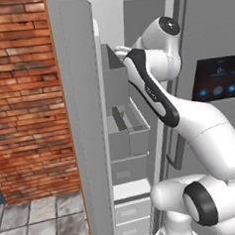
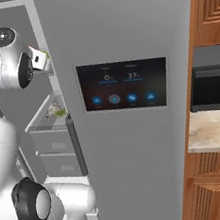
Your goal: Take the pear and peach from the highest rack and move them to the second highest rack where the lemon wedge and fish are located, to maximize freezer space. Close the freezer door after rearranging.
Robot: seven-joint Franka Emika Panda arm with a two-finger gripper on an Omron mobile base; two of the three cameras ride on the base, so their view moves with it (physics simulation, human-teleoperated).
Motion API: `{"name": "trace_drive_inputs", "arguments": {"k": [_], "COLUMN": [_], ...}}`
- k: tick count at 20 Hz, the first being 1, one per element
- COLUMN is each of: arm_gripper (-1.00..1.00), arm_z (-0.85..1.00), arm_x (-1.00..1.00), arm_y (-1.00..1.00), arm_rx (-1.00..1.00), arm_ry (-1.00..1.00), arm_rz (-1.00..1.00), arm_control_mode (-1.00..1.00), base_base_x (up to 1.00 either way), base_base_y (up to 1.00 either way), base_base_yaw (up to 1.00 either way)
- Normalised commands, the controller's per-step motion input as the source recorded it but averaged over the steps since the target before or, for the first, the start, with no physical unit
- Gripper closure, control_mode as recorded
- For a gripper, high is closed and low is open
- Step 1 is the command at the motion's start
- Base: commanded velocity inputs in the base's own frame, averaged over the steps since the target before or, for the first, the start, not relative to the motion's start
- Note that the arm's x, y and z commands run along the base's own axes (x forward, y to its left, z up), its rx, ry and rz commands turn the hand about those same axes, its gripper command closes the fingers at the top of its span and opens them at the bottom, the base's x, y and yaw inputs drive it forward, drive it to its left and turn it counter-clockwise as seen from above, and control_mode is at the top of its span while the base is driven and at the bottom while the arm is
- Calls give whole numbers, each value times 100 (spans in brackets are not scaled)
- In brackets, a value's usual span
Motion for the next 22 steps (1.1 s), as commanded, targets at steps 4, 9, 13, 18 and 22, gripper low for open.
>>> {"name": "trace_drive_inputs", "arguments": {"k": [4,9,13,18,22], "arm_gripper": [-100,-100,-100,-100,-100], "arm_z": [15,14,10,3,0], "arm_x": [25,33,35,34,30], "arm_y": [5,15,19,24,14], "arm_rx": [14,13,8,2,0], "arm_ry": [-4,-3,0,0,1], "arm_rz": [-2,-2,-5,-8,-10], "arm_control_mode": [-100,-100,-100,-100,-100], "base_base_x": [0,0,0,0,0], "base_base_y": [0,0,0,0,0], "base_base_yaw": [0,0,0,0,0]}}
